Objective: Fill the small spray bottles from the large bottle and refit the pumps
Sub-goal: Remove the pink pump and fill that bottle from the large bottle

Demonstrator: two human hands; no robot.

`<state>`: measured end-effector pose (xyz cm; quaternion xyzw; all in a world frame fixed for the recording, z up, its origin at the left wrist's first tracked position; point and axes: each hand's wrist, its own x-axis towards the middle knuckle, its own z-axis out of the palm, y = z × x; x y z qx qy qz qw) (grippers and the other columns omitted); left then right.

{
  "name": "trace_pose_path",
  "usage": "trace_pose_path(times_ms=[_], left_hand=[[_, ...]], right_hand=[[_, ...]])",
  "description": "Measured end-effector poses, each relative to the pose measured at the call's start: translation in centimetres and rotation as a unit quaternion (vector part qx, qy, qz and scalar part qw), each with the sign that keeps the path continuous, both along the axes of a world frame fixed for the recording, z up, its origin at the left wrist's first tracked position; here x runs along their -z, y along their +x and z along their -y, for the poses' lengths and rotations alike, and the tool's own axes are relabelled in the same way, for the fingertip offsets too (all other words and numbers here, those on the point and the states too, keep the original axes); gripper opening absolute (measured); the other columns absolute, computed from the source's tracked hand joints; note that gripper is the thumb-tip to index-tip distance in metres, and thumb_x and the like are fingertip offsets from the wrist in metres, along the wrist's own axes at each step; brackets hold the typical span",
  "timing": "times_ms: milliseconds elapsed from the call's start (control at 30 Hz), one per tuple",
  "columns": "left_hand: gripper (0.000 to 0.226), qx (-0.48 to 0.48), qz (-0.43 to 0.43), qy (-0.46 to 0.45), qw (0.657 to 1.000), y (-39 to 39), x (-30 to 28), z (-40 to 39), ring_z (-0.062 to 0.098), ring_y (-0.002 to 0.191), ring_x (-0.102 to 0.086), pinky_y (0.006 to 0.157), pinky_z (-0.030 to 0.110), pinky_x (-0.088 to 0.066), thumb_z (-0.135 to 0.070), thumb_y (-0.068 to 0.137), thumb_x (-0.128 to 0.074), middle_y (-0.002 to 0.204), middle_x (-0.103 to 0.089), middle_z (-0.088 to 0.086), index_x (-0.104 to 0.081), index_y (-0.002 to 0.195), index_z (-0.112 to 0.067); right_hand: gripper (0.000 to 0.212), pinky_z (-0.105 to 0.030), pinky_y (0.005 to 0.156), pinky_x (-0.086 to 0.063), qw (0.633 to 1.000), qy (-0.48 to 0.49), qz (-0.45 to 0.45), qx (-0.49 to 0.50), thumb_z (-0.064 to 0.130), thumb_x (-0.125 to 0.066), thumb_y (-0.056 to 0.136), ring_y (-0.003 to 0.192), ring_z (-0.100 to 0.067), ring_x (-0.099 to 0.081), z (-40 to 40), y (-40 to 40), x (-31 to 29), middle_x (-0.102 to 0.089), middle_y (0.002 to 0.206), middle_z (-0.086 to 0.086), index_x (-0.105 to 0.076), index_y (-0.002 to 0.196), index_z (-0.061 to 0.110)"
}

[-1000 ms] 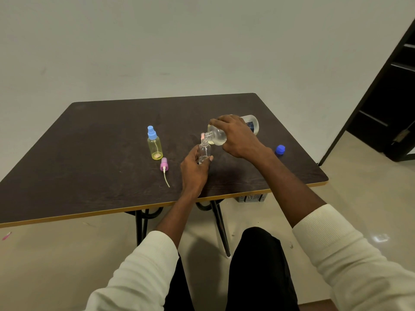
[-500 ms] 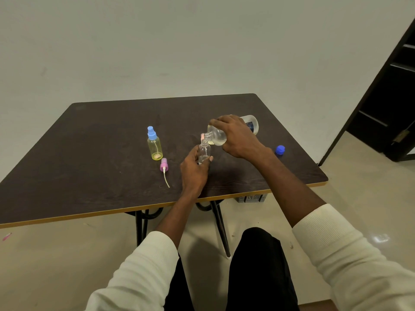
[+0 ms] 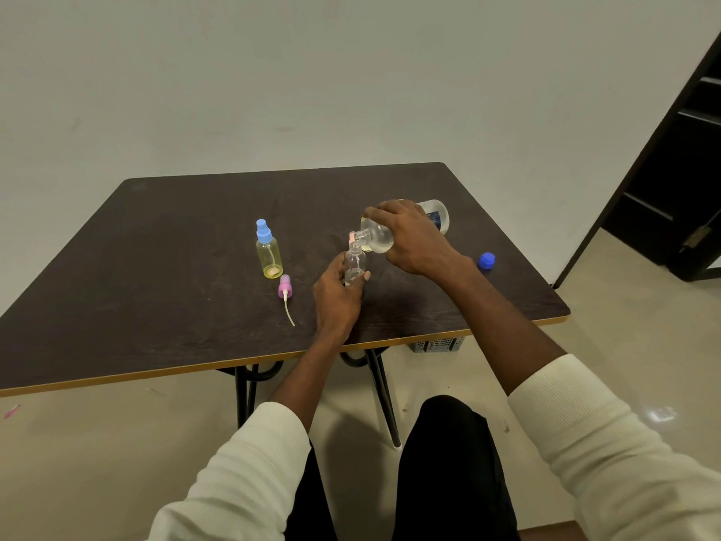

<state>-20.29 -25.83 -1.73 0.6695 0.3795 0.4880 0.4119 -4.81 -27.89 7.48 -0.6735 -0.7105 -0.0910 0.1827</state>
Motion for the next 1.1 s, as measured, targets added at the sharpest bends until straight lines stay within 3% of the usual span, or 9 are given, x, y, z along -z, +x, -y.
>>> trace_pose_path(times_ms=[400,1100], left_hand=[[0.025,0.001,0.004,-0.008,1.000,0.11,-0.12,-0.02,0.005,0.091,-0.067,0.081,0.028,-0.056,-0.018,0.091,-0.068,0.098,-0.072,-0.011,-0.065,0.115,-0.026],[0.034,-0.009,-0.001,-0.007,1.000,0.14,-0.02,-0.03,0.003,0.094,-0.066,0.082,0.025,-0.054,-0.019,0.090,-0.070,0.102,-0.071,-0.011,-0.063,0.123,-0.022]], right_hand=[[0.071,-0.045,0.110,-0.029,1.000,0.004,-0.001,-0.005,0.011,-0.076,0.074,0.130,-0.029,-0.043,-0.21,0.06,0.00,-0.053,0.136,-0.008,-0.049,0.139,0.019],[0.072,-0.046,0.110,-0.028,1.000,-0.005,0.004,0.000,0.012,-0.076,0.075,0.131,-0.029,-0.041,-0.04,-0.06,-0.21,-0.052,0.137,-0.007,-0.047,0.140,0.021]])
